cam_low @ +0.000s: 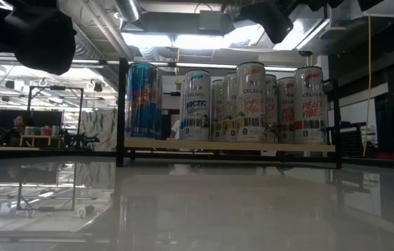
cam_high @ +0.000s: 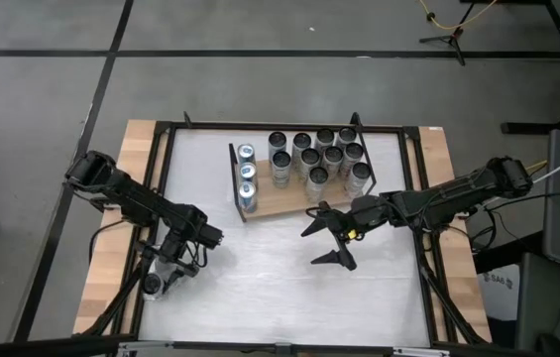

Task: Place canned beverage on shelf
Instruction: Put the white-blue soda can on the shelf aligned with the other white-blue soda can

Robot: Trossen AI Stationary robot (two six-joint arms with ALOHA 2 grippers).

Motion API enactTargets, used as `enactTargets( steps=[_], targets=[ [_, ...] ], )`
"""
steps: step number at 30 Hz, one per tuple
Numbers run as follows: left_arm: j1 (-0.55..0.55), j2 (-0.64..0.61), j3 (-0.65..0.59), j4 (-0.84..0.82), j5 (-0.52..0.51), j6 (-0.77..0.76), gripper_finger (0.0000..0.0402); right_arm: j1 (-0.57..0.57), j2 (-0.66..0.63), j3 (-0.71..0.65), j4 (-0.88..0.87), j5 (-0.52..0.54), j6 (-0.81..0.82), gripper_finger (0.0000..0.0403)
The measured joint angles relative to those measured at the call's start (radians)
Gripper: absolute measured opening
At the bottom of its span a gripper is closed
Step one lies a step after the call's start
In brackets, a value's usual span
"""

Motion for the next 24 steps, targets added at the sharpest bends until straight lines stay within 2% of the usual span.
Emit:
enactTargets(
  steps=[24],
  targets=[
    [0.024,0.000,-0.007,-0.001,0.002,0.001,0.0288,0.000,0.000,0.000,0.000,0.000,0.000,0.0376]
  ],
)
